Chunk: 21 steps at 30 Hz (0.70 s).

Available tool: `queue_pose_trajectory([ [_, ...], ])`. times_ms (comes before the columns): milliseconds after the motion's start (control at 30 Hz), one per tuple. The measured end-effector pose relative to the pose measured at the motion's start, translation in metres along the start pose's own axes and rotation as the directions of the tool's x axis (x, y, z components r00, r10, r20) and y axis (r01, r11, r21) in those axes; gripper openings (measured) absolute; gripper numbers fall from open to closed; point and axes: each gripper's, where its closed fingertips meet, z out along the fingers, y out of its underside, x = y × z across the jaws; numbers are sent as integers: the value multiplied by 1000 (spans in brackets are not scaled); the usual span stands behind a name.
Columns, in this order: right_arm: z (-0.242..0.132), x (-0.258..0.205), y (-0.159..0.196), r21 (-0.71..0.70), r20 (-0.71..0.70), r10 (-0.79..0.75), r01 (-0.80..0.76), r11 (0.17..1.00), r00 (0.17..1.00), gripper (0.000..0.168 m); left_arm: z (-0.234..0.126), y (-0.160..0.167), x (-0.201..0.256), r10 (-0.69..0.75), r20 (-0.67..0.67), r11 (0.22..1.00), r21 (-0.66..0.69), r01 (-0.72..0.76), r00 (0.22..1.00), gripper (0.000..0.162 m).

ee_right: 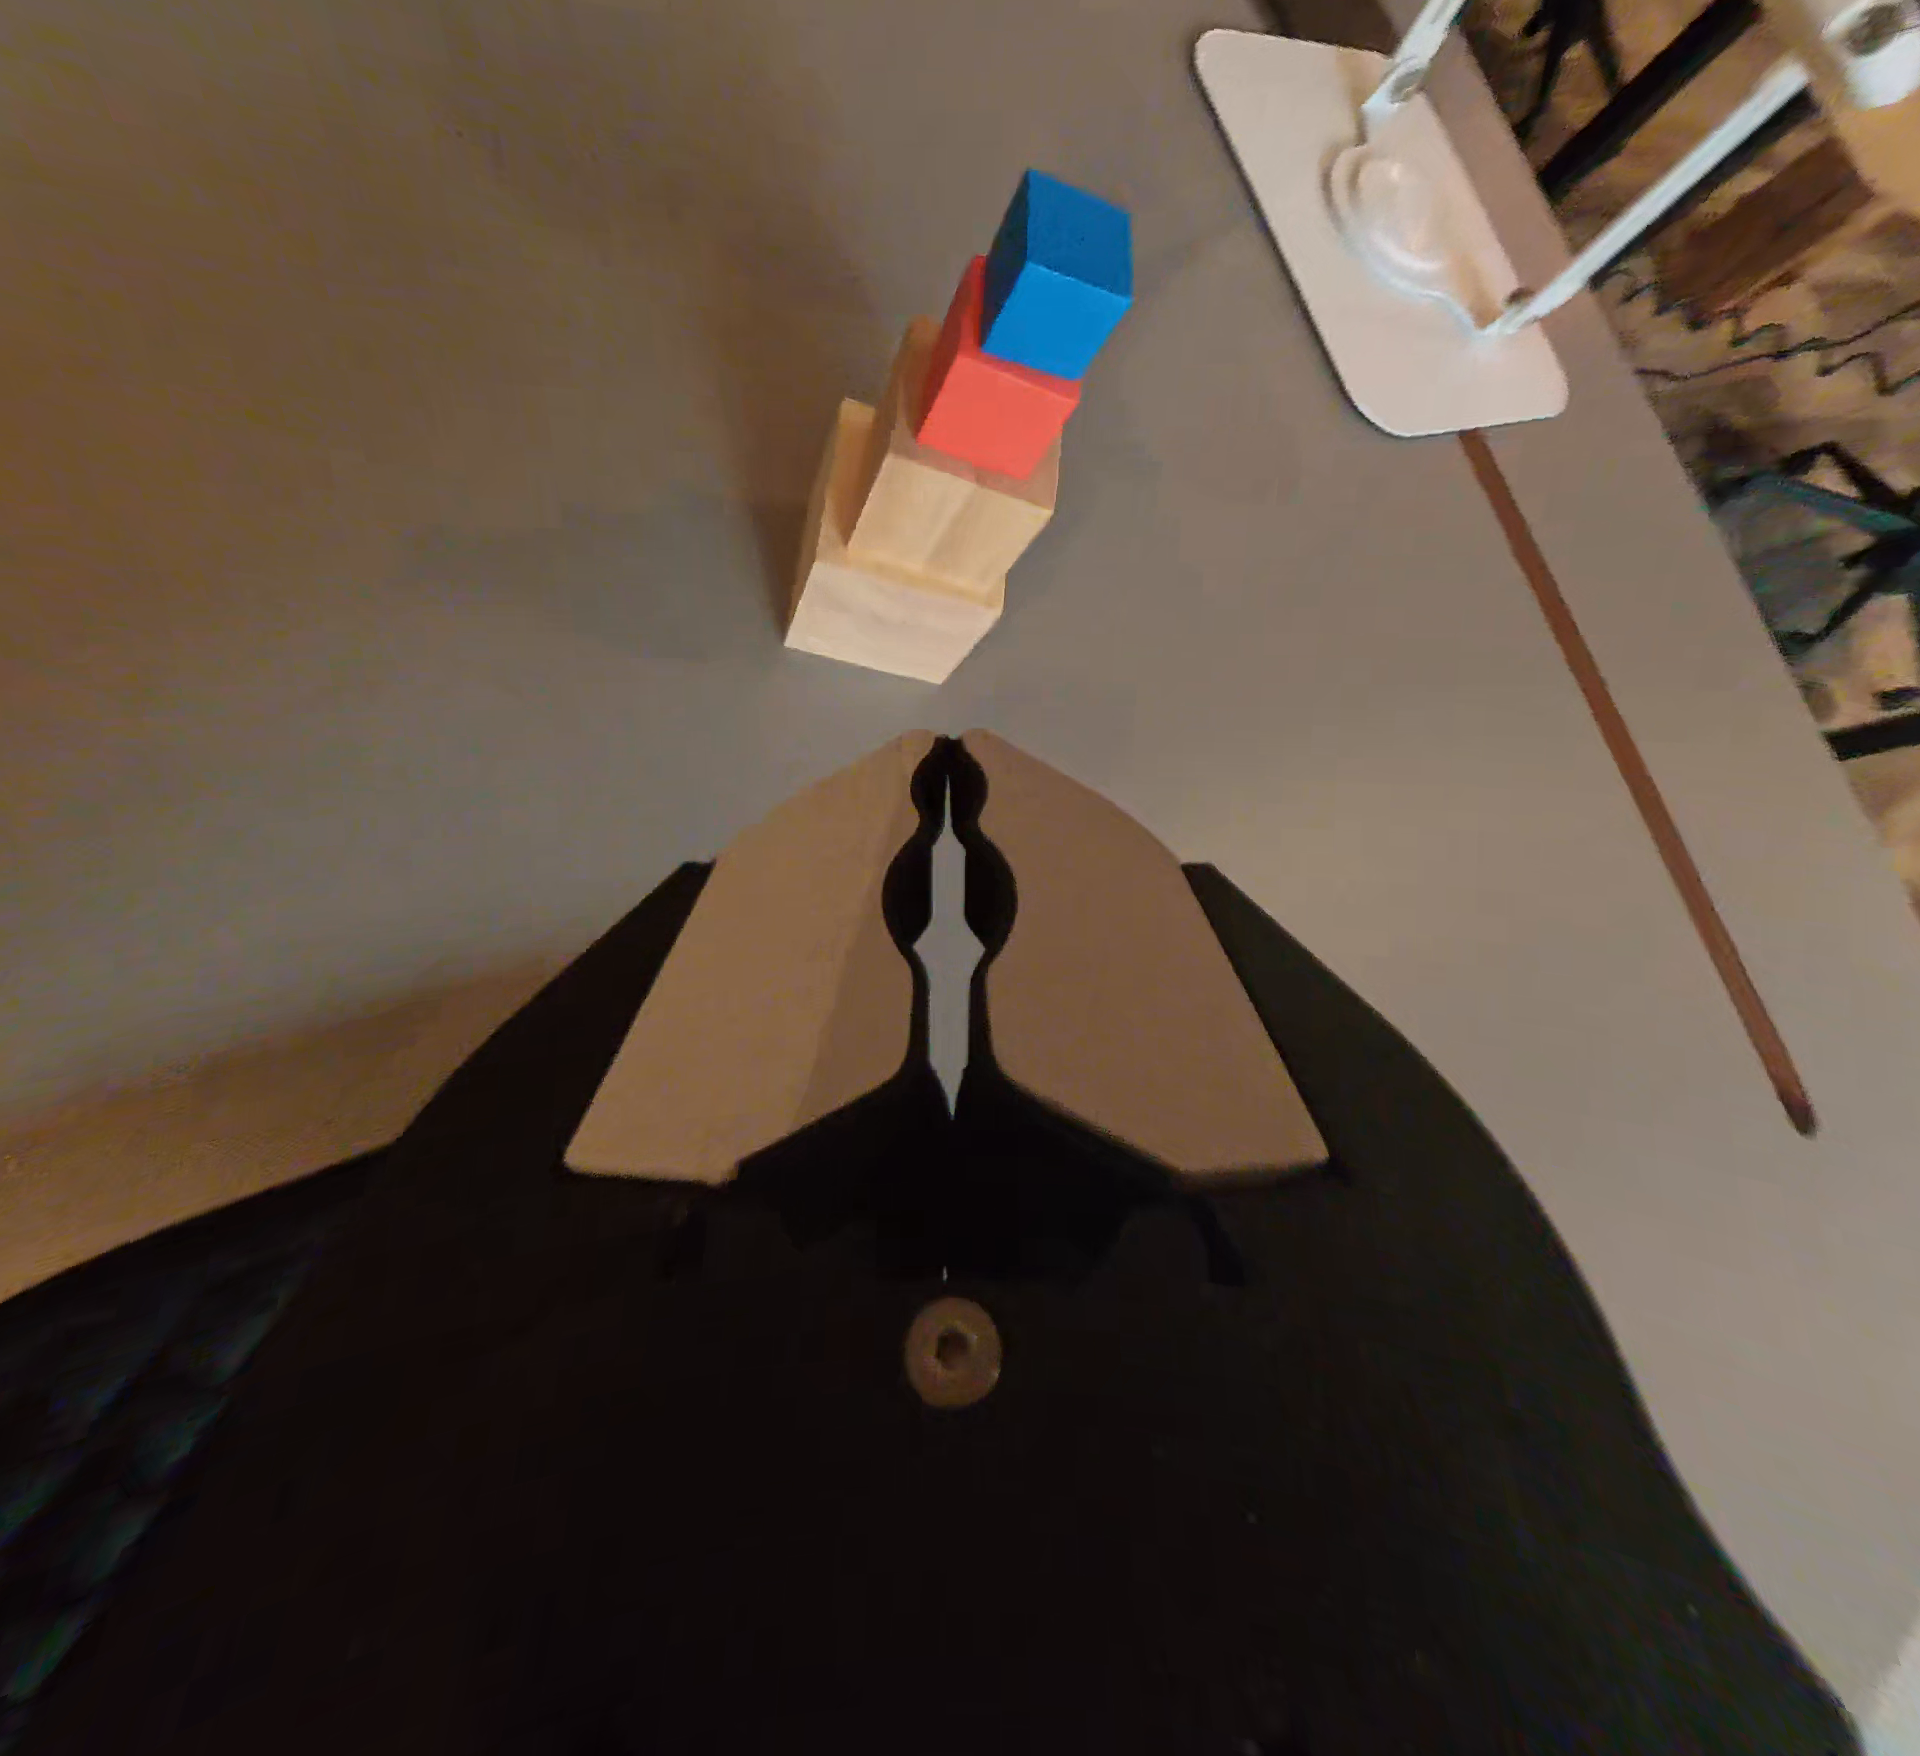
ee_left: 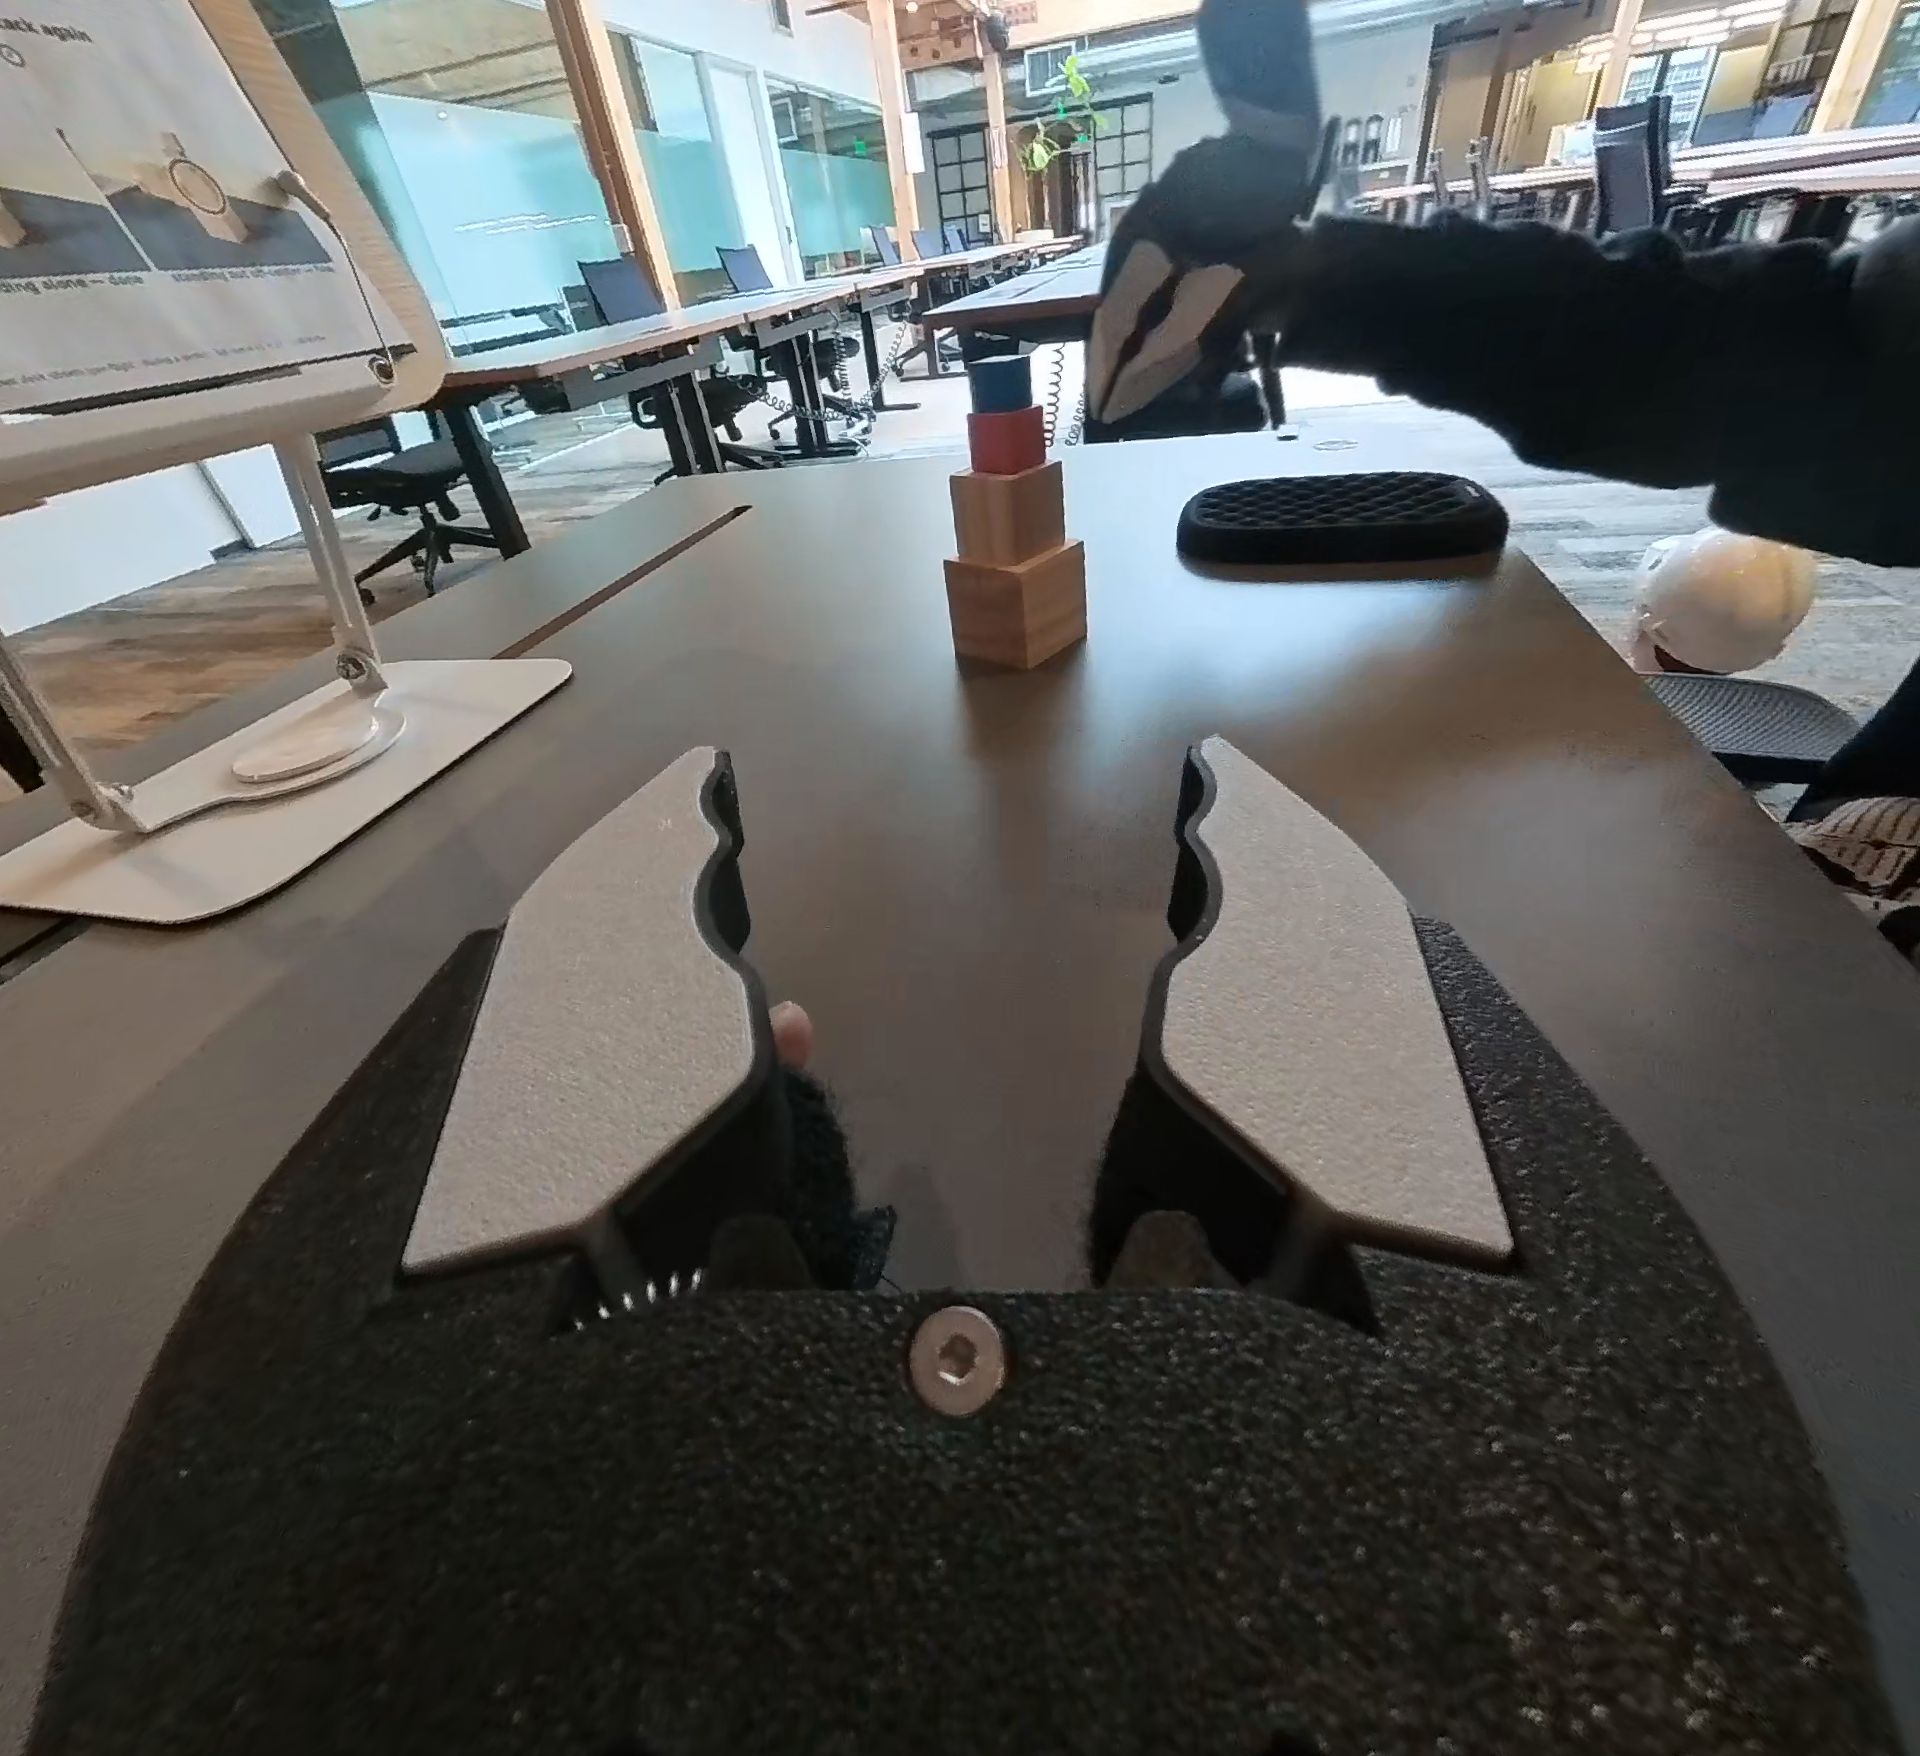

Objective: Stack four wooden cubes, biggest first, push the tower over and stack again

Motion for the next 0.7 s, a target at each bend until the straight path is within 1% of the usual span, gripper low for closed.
queue_pose_trajectory([
  [133,36,8,0,-41,58,15,-12,999,998,0,0,-2,0,-9,-4,1000,10,9,1000,82],
  [233,60,16,3,-60,64,37,-33,998,997,0,-1,-3,-2,-12,8,1000,18,12,1000,82],
  [300,70,15,-2,-46,85,43,-39,998,995,0,-1,-3,-2,-18,2,1000,21,18,1000,82],
  [500,83,14,-20,9,105,-21,20,1000,994,0,0,0,1,-9,-8,1000,5,9,1000,82],
  [700,90,12,-27,-24,93,44,-42,999,995,0,1,2,1,-11,-15,1000,-9,11,1000,82],
])
